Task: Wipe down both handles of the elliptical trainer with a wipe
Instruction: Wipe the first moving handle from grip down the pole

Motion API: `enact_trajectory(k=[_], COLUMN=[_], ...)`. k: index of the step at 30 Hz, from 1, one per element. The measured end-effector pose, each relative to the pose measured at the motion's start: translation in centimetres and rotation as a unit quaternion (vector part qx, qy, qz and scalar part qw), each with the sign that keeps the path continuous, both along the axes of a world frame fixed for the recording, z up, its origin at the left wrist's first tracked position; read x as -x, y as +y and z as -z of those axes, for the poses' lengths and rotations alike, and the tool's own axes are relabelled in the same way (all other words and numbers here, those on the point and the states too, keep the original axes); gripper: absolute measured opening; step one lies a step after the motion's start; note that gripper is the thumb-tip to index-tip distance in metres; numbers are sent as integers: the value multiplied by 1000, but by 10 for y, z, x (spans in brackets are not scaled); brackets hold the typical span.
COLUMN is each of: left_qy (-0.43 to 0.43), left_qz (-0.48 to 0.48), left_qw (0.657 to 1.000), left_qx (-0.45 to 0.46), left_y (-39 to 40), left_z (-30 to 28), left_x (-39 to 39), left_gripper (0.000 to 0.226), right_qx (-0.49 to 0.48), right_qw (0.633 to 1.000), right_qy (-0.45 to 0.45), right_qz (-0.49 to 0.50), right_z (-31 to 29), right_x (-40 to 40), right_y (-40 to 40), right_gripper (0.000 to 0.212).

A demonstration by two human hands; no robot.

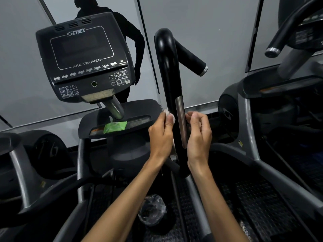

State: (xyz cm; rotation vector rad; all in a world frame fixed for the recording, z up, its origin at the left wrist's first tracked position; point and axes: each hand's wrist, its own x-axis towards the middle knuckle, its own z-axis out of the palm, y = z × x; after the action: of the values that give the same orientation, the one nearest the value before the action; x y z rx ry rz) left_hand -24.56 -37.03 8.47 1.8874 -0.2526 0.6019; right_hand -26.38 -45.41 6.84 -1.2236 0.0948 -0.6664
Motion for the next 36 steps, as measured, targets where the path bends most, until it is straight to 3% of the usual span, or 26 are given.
enact_trajectory(k=[3,7,9,12,17,19,22,27,31,36], left_qy=[111,78,65,138,210,179,175,222,164,268], left_qz=[23,47,76,139,182,207,225,211,207,223], left_qw=[993,996,993,964,952,946,934,943,944,916], left_qx=[16,-21,61,177,130,176,217,132,198,197], left_y=[7,17,14,9,21,24,21,31,26,13], left_z=[19,3,-11,-4,2,-13,-13,8,-28,-13], left_x=[0,-10,-19,-27,-21,-25,-26,-20,-27,-22], left_gripper=[44,41,39,36,33,20,19,34,29,44], right_qx=[-3,-2,9,20,19,24,36,39,43,18], right_qw=[1000,1000,1000,1000,1000,1000,999,998,998,999], right_qy=[-10,-8,-9,-9,-10,-16,-29,-42,-38,-43], right_qz=[12,21,26,21,10,-4,-16,-15,-13,-13], right_z=[-2,-4,-5,-4,-2,-1,0,2,5,11], right_x=[2,0,-2,-3,-6,-5,-5,-6,-7,-6], right_y=[-4,-2,0,2,-2,-4,-9,-19,-17,-8], right_gripper=[22,20,17,15,7,8,10,14,16,14])
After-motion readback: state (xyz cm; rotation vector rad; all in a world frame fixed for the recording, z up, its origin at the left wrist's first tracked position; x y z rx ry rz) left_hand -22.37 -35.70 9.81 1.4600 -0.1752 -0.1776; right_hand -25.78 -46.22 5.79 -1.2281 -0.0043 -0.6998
